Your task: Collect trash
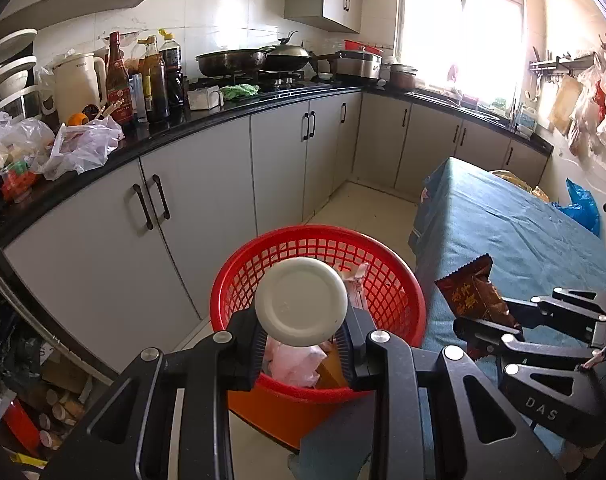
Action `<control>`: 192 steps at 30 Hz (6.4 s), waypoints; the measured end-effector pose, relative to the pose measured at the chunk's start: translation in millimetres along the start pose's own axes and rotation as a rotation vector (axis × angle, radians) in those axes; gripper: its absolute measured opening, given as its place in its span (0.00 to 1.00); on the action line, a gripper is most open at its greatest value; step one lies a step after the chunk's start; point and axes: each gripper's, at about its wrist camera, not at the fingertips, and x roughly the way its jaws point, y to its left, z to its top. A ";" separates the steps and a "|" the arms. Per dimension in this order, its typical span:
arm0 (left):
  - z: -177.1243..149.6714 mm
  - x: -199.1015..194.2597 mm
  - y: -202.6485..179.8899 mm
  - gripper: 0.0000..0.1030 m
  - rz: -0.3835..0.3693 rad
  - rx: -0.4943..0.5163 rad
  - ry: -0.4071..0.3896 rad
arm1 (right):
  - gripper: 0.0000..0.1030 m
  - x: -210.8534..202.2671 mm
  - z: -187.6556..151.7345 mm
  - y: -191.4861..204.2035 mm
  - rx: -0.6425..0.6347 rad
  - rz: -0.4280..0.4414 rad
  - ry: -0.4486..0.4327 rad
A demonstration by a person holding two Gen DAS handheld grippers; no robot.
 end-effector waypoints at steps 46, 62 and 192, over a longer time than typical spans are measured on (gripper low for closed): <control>10.5 69.5 12.7 0.28 0.009 -0.049 0.070 | 0.32 50.9 31.7 -22.6 0.172 0.252 -0.036; 6.9 87.0 18.2 0.28 0.004 -0.070 0.102 | 0.32 65.5 34.4 -22.1 0.173 0.239 -0.025; -78.0 -59.1 -53.4 1.00 0.299 -0.129 -0.008 | 0.73 -87.1 -97.3 -41.2 0.098 -0.059 -0.127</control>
